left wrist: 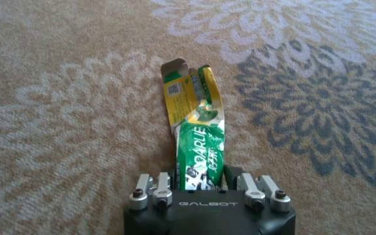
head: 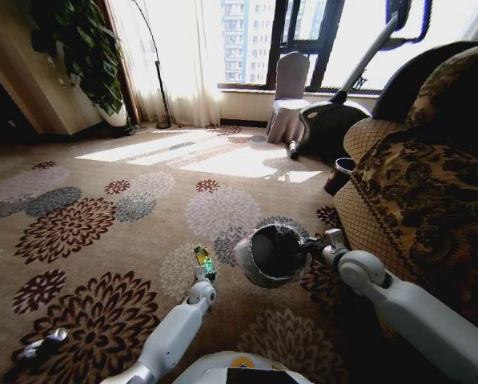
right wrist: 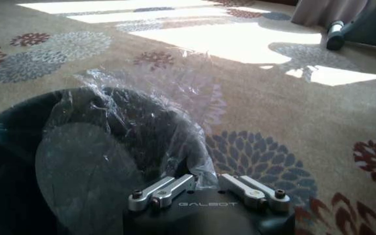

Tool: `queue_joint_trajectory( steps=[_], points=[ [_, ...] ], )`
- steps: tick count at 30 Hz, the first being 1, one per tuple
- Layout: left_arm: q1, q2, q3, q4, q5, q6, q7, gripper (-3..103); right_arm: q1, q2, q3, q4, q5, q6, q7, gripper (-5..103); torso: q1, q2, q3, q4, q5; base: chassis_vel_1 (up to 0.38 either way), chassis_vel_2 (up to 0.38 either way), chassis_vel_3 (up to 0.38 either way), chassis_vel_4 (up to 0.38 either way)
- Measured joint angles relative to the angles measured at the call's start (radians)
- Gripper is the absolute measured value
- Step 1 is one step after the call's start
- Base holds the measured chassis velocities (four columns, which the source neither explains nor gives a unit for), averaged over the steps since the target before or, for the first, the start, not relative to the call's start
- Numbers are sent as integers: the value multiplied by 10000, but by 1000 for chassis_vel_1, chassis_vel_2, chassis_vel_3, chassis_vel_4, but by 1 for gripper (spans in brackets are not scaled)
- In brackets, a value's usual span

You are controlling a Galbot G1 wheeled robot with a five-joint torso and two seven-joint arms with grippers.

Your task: Pick up the trash from the ground and place it into the trash bin.

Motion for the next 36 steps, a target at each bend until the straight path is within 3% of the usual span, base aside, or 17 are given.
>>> queue_joint_trajectory(
  steps=[7,8,9,11,14,17,18,20,21,22,23,24,27,31,32,35,36],
  points=[
    [-39,-62,-96,69,-12,-57,39,26,-70,-97,83,60,27,56,-12,1,0,0,0,-1,-2,0,0,0,0],
    [-39,-66,-105,64,-11,-67,46,26,-88,-101,96,73,28,63,-14,1,0,0,0,-2,-1,0,0,0,0],
    [-38,-72,-110,65,28,-124,57,16,-113,-104,108,105,31,66,-15,1,0,0,0,0,-1,0,0,0,0],
    [-33,-73,-109,64,129,-204,72,16,-134,-105,124,124,31,70,-16,1,0,0,0,0,-1,0,0,0,0],
    [70,35,-114,-178,787,-541,262,6,-184,-83,184,151,31,76,18,1,0,0,1,0,-4,0,0,0,0],
    [403,592,-257,-1706,2215,-1023,890,0,-215,-21,234,151,18,78,81,1,0,0,0,0,-2,0,0,0,0],
    [403,592,-257,-1706,2215,-1023,890,0,-215,-21,234,151,18,78,81,1,0,0,0,0,-2,0,0,0,0],
    [593,1255,-407,-3409,2925,-1198,1316,0,-166,47,213,97,16,77,113,1,0,0,-1,-2,-1,0,0,0,0],
    [593,1255,-407,-3409,2925,-1198,1316,0,-166,47,213,97,16,77,113,1,0,0,-1,-2,-1,0,0,0,0],
    [646,1594,-459,-4216,3086,-1251,1465,0,-107,93,161,41,2,76,135,1,0,0,0,0,-3,0,0,0,0],
    [643,2142,-501,-5412,3102,-1281,1702,0,-18,159,47,-29,-18,74,146,1,0,0,0,1,-3,0,0,0,0],
    [643,2142,-501,-5412,3102,-1281,1702,0,-18,159,47,-29,-18,74,146,1,0,0,0,1,-3,0,0,0,0],
    [-64,3423,-179,-7518,2339,-1242,2215,0,148,275,-383,-121,-128,57,151,1,0,2,-1,6,-2,0,0,0,0],
    [-1157,4097,964,-8034,1390,-1437,2527,0,221,279,-702,-121,-155,28,170,1,0,2,0,-3,3,0,0,0,0],
    [-1157,4097,964,-8034,1390,-1437,2527,0,221,279,-702,-121,-155,28,170,1,0,2,0,-3,3,0,0,0,0],
    [-2352,3962,2543,-7604,838,-1827,2971,0,407,271,-945,-144,-116,10,231,1,0,2,0,-3,-1,0,0,0,0],
    [-2352,3962,2543,-7604,838,-1827,2971,0,407,271,-945,-144,-116,10,231,1,0,2,0,-3,-1,0,0,0,0]
  ],
)
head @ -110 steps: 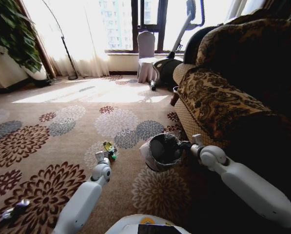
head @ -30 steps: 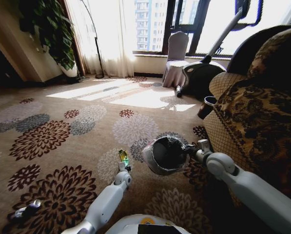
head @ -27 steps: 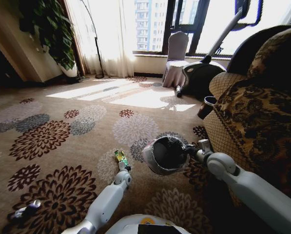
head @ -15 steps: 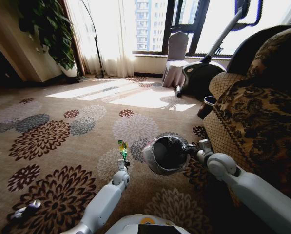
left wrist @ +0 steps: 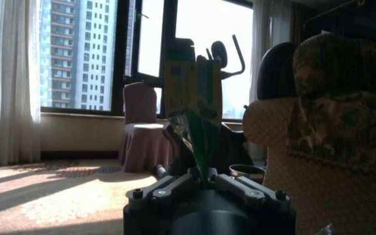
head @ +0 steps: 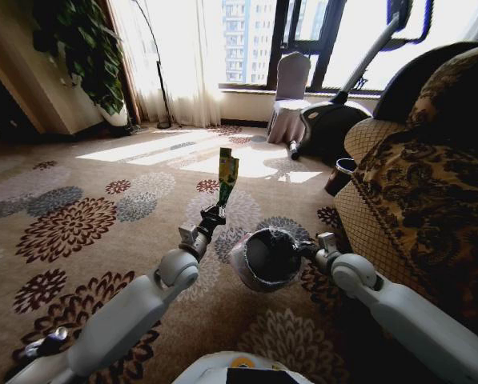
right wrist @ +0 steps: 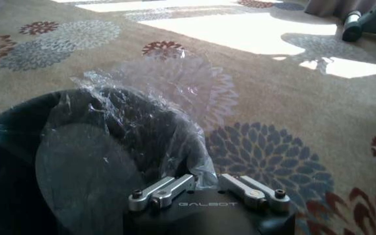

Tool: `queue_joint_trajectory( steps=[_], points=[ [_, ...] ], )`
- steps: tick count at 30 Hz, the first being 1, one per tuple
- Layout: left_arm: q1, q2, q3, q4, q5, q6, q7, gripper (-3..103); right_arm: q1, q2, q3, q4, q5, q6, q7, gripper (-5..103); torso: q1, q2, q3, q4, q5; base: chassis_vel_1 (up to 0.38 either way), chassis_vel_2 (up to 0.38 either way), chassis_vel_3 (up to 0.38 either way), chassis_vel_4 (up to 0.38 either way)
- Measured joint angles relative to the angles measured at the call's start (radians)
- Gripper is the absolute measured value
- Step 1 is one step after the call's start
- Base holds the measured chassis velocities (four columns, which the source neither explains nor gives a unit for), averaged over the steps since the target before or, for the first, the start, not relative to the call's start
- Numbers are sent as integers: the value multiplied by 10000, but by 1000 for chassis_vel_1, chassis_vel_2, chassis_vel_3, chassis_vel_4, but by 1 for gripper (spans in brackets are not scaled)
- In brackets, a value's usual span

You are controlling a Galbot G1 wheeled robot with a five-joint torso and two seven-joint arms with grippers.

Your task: Pick up the trash from the ground and place it into the trash bin.

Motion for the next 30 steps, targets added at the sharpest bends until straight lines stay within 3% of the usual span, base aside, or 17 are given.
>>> queue_joint_trajectory(
  steps=[4,8,10,15,22,28,30],
  points=[
    [-1153,-1081,1640,1301,-37,-398,291,0,324,165,-382,-183,34,-10,115,1,0,-1,2,1,6,0,0,0,0],
    [-1465,-1694,2073,2000,-160,-435,198,0,407,240,-464,-241,37,-12,183,1,0,0,1,-1,1,0,0,0,0],
    [-1496,-2052,2379,2277,-571,-307,-138,0,448,238,-482,-285,53,-13,177,1,0,0,2,1,2,0,0,0,0],
    [-1118,-1975,2657,1903,-1177,99,-591,0,654,210,-486,-457,73,-15,113,1,0,0,1,5,1,0,0,0,0],
    [-658,-1766,2813,1239,-1081,384,-1099,0,1023,331,-811,-747,77,-15,96,1,0,0,1,4,1,0,0,0,0],
    [-466,-1492,2585,963,-780,674,-1173,-2,1384,376,-1102,-953,77,-15,107,1,0,0,1,3,0,0,0,0,0],
    [-440,-1453,2539,878,-755,761,-1233,3,1444,376,-1133,-987,77,-15,108,1,0,0,1,3,0,0,0,0,0]
  ],
)
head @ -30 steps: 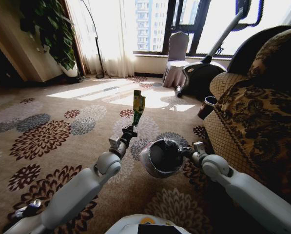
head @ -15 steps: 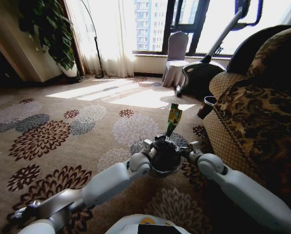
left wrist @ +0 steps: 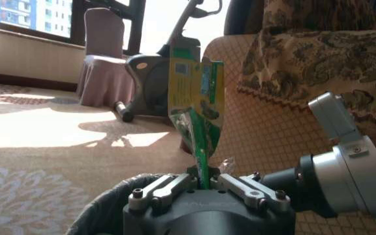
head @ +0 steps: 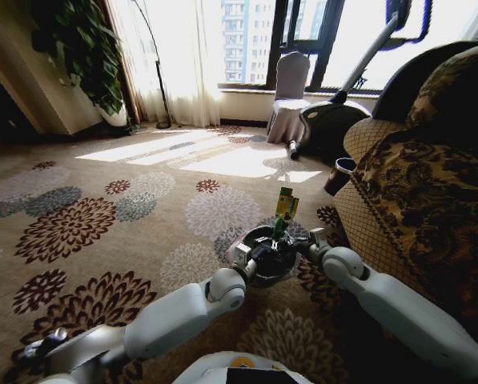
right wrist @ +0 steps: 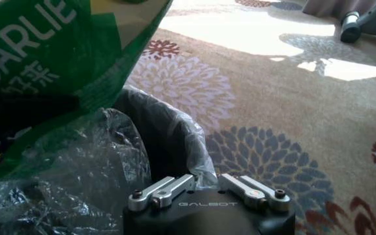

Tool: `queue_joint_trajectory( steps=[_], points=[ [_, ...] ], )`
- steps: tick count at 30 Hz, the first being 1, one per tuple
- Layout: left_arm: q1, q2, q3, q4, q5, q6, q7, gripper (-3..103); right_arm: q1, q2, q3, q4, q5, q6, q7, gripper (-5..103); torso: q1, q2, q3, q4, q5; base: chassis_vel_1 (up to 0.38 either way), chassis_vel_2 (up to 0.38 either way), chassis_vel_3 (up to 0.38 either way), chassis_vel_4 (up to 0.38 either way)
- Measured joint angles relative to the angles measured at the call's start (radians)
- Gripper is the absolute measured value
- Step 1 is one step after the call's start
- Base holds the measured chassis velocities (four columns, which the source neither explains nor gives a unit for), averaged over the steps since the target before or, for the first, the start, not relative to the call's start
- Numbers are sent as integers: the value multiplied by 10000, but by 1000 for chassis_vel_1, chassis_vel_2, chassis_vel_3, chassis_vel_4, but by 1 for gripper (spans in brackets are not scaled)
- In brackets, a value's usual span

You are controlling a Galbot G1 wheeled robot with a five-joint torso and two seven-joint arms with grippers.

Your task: Pick up the trash from the ground and place it into the trash bin.

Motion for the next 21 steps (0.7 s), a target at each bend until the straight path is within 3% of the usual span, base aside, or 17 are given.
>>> queue_joint_trajectory(
  steps=[4,6,9,10,11,13,20,21],
  points=[
    [192,267,-237,-127,379,254,-197,24,199,-19,-65,-69,59,-7,-3,1,0,0,0,-1,0,0,0,0,0],
    [206,286,-250,-133,410,266,-205,24,204,-21,-68,-72,62,-8,-3,1,0,0,0,0,0,0,0,0,0],
    [327,513,-354,-327,608,453,-296,41,227,-49,-74,-77,76,-11,-17,1,0,0,0,0,-1,0,0,0,0],
    [347,579,-366,-396,625,485,-297,41,227,-55,-74,-77,77,-11,-21,1,0,0,0,0,-1,0,0,0,0],
    [363,648,-371,-454,650,494,-272,52,227,-60,-74,-73,78,-11,-23,1,0,0,-1,-1,-1,0,0,0,0],
    [390,744,-372,-522,691,503,-186,52,227,-66,-69,-63,78,-11,-24,1,0,0,0,-2,-1,0,0,0,0],
    [732,1133,-573,-860,875,456,93,84,138,-98,104,58,96,-10,-62,1,0,0,0,2,-1,0,0,0,0],
    [732,1133,-573,-860,875,456,93,84,138,-98,104,58,96,-10,-62,1,0,0,0,2,-1,0,0,0,0]
  ],
)
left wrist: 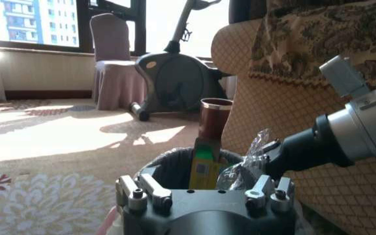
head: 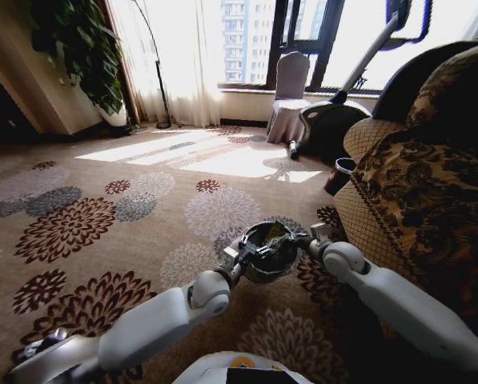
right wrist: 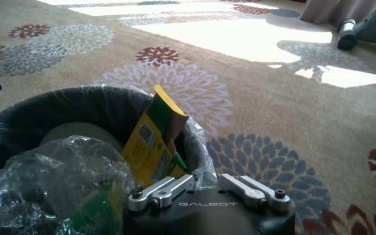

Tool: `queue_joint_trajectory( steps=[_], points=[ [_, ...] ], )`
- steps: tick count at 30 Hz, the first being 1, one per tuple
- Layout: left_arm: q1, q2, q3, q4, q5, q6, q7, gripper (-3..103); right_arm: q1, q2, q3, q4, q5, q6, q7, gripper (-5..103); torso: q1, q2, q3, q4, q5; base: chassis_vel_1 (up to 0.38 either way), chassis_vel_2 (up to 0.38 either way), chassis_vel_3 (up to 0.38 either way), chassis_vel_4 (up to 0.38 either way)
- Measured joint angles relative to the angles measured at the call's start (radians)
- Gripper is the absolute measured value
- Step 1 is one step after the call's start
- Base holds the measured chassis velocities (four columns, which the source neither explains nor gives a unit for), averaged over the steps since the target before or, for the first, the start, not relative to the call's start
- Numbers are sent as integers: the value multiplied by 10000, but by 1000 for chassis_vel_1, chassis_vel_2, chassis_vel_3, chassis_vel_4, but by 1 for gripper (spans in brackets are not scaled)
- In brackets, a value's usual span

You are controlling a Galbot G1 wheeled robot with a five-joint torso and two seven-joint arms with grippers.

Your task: Pick up the trash from the ground and place it into the trash bin.

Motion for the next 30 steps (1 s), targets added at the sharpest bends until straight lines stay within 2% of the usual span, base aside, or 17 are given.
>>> queue_joint_trajectory(
  steps=[2,3,5,6,8,10,11,12,15,16,17,18,19,21,23,28,30],
  points=[
    [100,-64,-481,-208,-397,13,-221,94,-133,-27,137,68,0,2,-10,1,0,0,0,-2,0,0,0,0,0],
    [100,-64,-481,-208,-397,13,-221,94,-133,-27,137,68,0,2,-10,1,0,0,0,-2,0,0,0,0,0],
    [218,-165,-1229,-416,-1029,86,-857,98,-296,-56,306,186,4,8,-24,1,0,0,0,-6,0,0,0,0,0],
    [417,-225,-2269,-612,-1812,280,-1606,99,-479,-120,485,322,29,9,-40,1,0,0,0,-7,2,0,0,0,0],
    [498,-223,-2681,-660,-2071,375,-1873,100,-536,-144,542,361,35,8,-40,1,0,0,0,-6,2,0,0,0,0],
    [831,-179,-3732,-759,-2611,627,-2588,100,-652,-190,691,438,52,1,-44,1,0,0,0,-2,3,0,0,0,0],
    [1449,-129,-4730,-748,-2851,810,-3265,100,-742,-208,860,506,74,-9,-43,1,0,0,0,0,0,0,0,0,0],
    [1449,-129,-4730,-748,-2851,810,-3265,100,-742,-208,860,506,74,-9,-43,1,0,0,0,0,0,0,0,0,0],
    [2958,-274,-6035,-478,-2132,551,-3603,100,-804,-217,1015,604,56,-12,-127,1,0,0,-1,-3,3,0,0,0,0],
    [2958,-274,-6035,-478,-2132,551,-3603,100,-804,-217,1015,604,56,-12,-127,1,0,0,-1,-3,3,0,0,0,0],
    [3892,-535,-6607,-368,-1559,471,-3393,100,-803,-229,1016,607,-9,-16,-175,1,0,-1,0,4,-12,0,0,0,0],
    [4717,-814,-7066,-326,-1025,439,-3152,100,-799,-233,1016,622,-58,-28,-191,1,0,0,-1,-3,-4,0,0,0,0],
    [5200,-996,-7257,-307,-727,435,-3053,100,-802,-234,1033,643,-77,-44,-193,1,0,0,-1,8,-2,0,0,0,0],
    [5470,-1105,-7364,-301,-558,429,-3022,100,-828,-233,1060,678,-87,-52,-196,1,0,-1,-1,7,1,0,0,0,0],
    [6306,-1608,-7654,-276,15,397,-2983,100,-1029,-205,1217,874,-226,-60,-186,1,0,0,-2,2,2,0,0,0,0],
    [6769,-2091,-7680,-37,738,246,-3044,100,-1249,-196,1351,1105,-356,-115,-42,1,0,0,-2,-6,5,0,0,0,0],
    [6860,-2209,-7649,40,901,218,-3046,100,-1265,-195,1451,1134,-356,-155,-41,1,0,0,-2,0,1,0,0,0,0]
  ],
)
